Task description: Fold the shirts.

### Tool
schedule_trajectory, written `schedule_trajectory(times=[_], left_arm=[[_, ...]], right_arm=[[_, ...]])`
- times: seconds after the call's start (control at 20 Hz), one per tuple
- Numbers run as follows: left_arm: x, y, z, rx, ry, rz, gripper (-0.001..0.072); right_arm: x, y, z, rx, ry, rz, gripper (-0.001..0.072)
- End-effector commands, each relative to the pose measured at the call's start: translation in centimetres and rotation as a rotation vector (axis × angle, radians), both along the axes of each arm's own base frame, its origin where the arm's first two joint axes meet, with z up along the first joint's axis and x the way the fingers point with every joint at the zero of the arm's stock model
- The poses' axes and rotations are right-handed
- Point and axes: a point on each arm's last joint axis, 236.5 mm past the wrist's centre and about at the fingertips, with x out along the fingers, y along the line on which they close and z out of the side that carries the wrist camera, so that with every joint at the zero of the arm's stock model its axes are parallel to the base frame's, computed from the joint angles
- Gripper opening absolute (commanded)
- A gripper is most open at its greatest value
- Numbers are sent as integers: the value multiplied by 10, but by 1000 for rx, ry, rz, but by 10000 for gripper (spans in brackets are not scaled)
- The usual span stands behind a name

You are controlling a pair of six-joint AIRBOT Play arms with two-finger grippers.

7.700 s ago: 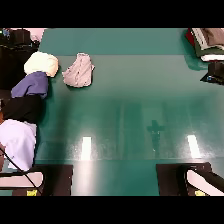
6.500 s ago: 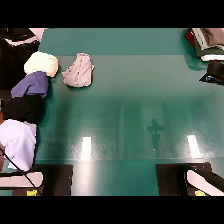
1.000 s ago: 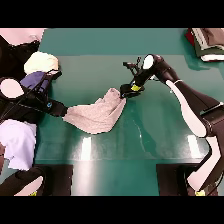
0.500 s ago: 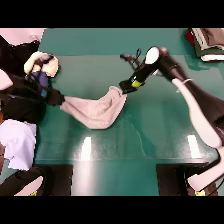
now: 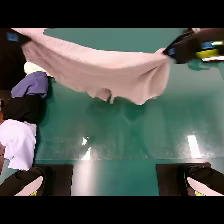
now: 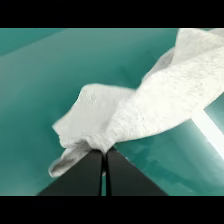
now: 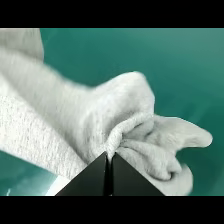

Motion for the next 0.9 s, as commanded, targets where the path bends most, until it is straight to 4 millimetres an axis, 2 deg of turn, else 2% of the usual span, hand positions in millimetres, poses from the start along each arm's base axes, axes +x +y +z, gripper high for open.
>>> schedule_trajectory(times=[0.0, 0.1, 0.2, 0.3, 0.35, 0.4, 0.5, 0.55, 0.65, 0.75, 0.85], left_arm=[[-60, -29, 43, -100, -30, -176, 22], [-82, -47, 59, -167, -38, -277, 21], [-92, -57, 72, -224, -59, -328, 21], [-75, -50, 74, -211, -103, -275, 21], [-59, -41, 67, -177, -112, -217, 21], [-36, -27, 52, -129, -98, -131, 21], [5, -7, 0, -21, 13, -17, 21], [20, -5, -30, 15, 94, -4, 21], [49, -13, -97, 67, 267, -30, 21], [84, -19, -170, 114, 415, -46, 21], [114, -24, -233, 143, 536, -53, 22]], right_arm=[[-51, -27, 61, 91, -148, -56, 11], [-70, -37, 78, 123, -191, -84, 11], [-79, -54, 88, 140, -219, -152, 11], [-77, -66, 86, 137, -205, -211, 11], [-73, -66, 77, 127, -170, -224, 11], [-66, -63, 62, 108, -110, -228, 11], [-46, -55, 17, 36, 56, -235, 11], [-34, -51, -7, -10, 140, -235, 12], [-9, -43, -55, -101, 274, -215, 12], [25, -32, -97, -172, 344, -181, 12], [58, -21, -141, -213, 397, -160, 12]])
